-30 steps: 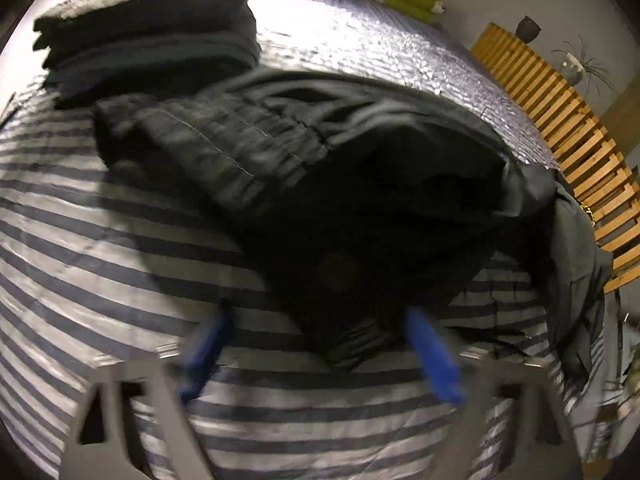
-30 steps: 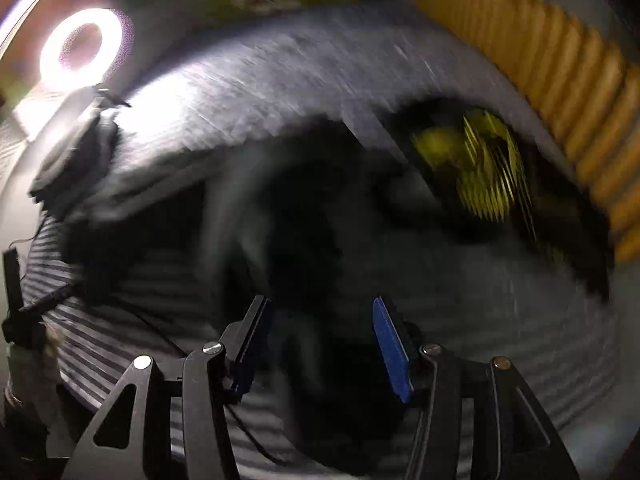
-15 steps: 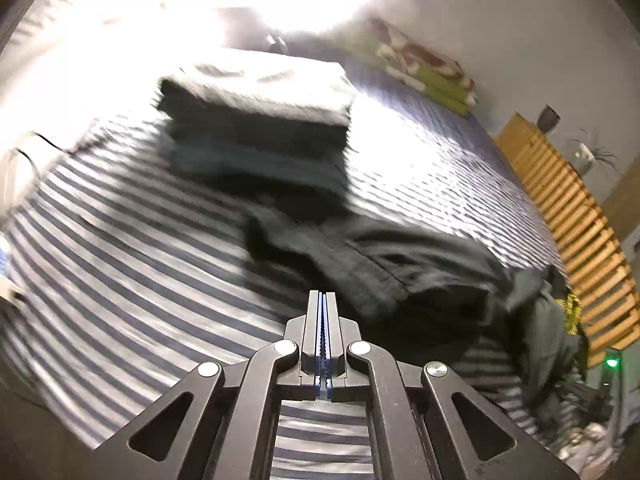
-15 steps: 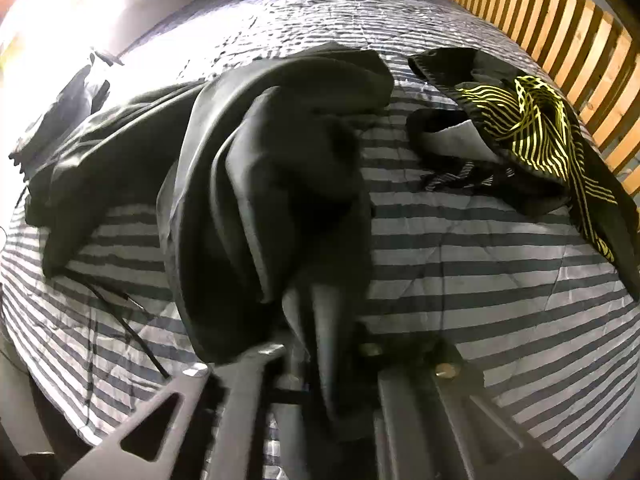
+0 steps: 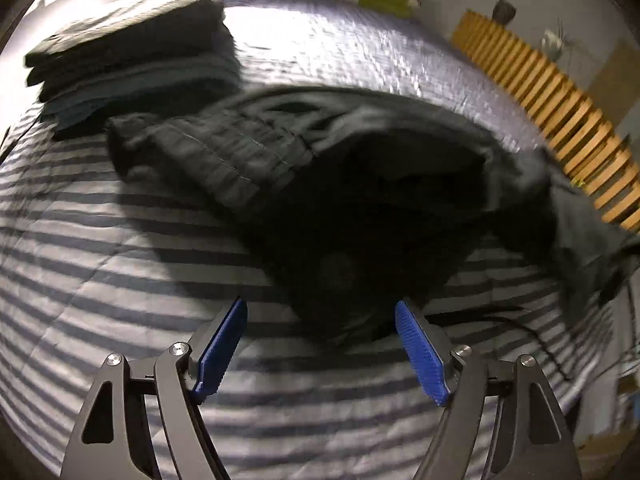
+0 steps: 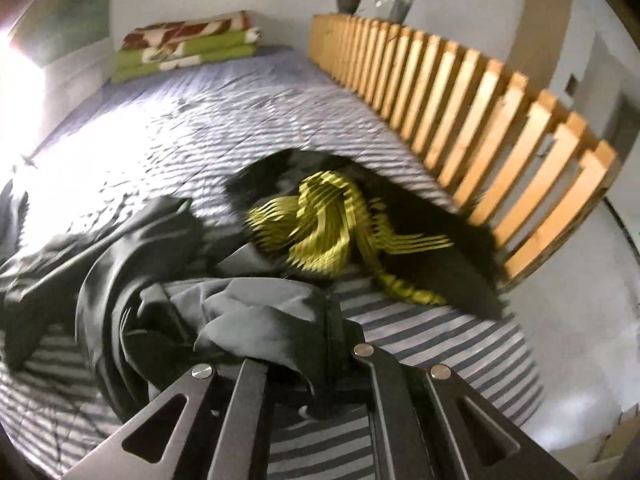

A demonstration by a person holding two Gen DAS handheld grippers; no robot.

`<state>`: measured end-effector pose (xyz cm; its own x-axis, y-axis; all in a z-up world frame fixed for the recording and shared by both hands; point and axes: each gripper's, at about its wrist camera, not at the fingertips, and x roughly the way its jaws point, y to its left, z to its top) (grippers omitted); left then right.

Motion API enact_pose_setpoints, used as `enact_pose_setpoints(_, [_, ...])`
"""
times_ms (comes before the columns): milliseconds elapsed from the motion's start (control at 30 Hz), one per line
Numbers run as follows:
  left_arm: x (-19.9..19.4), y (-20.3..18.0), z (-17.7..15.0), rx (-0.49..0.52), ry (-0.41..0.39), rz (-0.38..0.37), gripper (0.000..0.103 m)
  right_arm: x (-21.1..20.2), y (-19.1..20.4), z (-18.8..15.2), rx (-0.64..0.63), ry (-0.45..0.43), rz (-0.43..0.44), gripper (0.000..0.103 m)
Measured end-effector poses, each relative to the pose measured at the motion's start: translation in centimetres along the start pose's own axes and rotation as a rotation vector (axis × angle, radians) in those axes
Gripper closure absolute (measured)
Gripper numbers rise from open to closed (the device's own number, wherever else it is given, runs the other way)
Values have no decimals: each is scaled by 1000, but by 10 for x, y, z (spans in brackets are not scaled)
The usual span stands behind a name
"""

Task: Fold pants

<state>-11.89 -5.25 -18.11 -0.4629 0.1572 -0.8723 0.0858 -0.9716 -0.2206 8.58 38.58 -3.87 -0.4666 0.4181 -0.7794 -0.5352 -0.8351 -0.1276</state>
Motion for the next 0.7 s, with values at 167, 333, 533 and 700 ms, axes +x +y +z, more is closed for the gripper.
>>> enact_pose_setpoints(167, [19,-8,5,-37,-1,27,64,9,2,0,-12,12,-2,100])
enact_pose_setpoints(333, [-28,3,10,-85,-81,-49,89,11,1,-3,2,10,1,100])
enact_pose_setpoints(533, [-110,27,13,-105,-245,-42,91,-11,-4,0,26,-45,27,100])
enact_pose_setpoints(700, [-193,46,22,-162,-406,-33,91,-41,-5,5,47,-114,40,100])
